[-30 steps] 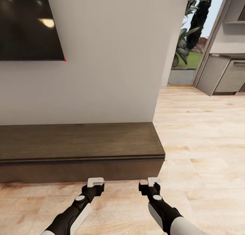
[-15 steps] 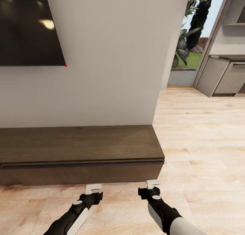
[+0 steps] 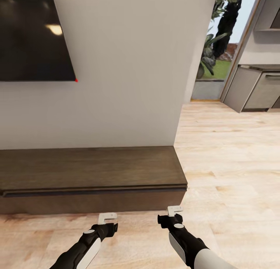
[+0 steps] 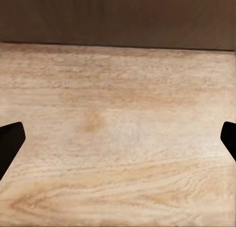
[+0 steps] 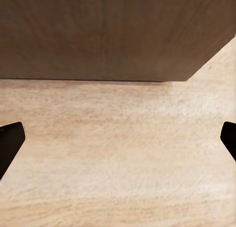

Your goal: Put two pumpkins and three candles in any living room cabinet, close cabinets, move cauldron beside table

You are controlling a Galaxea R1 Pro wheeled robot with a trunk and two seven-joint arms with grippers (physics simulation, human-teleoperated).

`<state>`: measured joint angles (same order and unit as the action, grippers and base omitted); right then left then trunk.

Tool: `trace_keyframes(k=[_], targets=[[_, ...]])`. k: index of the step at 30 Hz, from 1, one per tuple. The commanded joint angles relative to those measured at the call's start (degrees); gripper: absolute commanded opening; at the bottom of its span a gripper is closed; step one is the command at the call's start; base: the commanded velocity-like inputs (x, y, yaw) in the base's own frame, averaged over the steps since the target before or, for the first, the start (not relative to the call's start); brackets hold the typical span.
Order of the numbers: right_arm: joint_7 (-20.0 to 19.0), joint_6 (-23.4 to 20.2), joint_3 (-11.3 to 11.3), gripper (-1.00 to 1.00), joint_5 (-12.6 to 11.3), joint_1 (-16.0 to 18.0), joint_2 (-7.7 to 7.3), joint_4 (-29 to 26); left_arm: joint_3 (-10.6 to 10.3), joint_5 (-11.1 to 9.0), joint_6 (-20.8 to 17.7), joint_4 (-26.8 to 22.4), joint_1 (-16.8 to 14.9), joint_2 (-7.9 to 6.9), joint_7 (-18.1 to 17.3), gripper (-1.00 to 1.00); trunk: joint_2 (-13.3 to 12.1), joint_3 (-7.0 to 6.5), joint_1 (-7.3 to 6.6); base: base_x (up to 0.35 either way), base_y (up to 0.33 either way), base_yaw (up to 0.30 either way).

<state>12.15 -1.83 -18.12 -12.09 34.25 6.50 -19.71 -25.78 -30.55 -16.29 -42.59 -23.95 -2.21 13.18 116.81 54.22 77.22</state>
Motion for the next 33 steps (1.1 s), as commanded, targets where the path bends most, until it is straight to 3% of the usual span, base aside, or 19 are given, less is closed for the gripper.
trace_keyframes(k=[1, 7, 23, 33], targets=[[0.23, -0.16, -0.47, 1.0, -0.54, 0.03, -0.03, -0.08, -0.38, -0.61, -0.39, -0.13, -0.04, -0.09, 0.57, 1.0, -0.39, -0.14, -0.23, 0.0, 0.0, 0.0], [-1.99, -0.04, -0.43, 1.0, -0.56, -0.02, 0.0, -0.01, -0.41, -0.65, -1.21, -0.2, -0.04, -0.08, 0.43, 1.0, -2.8, -1.21, -1.55, -0.095, 0.0, 0.089], [-2.77, -0.18, -0.42, 1.0, -0.56, -0.04, 0.0, 0.06, -0.49, -0.61, -1.38, -0.22, -0.04, -0.08, 0.36, 1.0, -9.22, -3.74, -5.07, -0.29, 0.0, 0.261], [-2.83, -0.19, -0.49, 1.0, -0.56, -0.05, 0.07, 0.15, -0.47, -0.63, -1.38, -0.22, -0.04, -0.08, 0.36, 1.0, -13.23, -5.16, -7.26, -0.062, 0.0, 0.268]])
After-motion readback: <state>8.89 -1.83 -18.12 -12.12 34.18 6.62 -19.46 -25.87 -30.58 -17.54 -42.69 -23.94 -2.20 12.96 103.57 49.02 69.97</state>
